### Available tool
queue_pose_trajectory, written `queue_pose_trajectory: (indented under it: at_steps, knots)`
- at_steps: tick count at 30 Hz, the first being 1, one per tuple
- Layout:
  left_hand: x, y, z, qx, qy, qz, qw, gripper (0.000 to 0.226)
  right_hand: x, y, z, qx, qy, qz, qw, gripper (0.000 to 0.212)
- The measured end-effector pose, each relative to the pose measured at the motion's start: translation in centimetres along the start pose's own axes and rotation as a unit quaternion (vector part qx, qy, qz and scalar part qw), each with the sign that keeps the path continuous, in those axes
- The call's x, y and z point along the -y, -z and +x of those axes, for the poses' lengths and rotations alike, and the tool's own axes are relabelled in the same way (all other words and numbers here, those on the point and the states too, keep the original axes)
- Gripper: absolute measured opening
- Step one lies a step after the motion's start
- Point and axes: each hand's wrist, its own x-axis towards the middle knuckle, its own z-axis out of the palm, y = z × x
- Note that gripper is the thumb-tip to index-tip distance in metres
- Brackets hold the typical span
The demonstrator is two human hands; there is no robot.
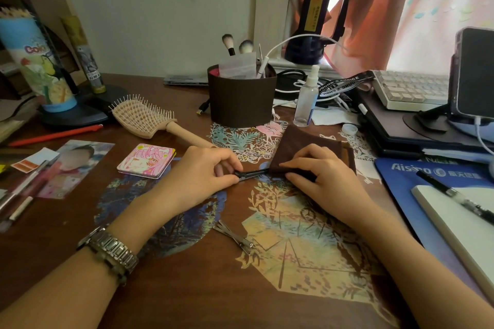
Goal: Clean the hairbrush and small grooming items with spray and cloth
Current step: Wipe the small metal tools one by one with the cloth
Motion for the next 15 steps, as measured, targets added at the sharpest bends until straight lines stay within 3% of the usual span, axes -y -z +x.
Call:
queue_pose_trajectory:
  at_steps: [15]
  knots:
    - [-0.2,-1.3,1.1,-0.027,0.007,-0.035,0.999,0.023,2.8,-1.8,0.9,-0.035,0.011,0.040,0.999,0.023]
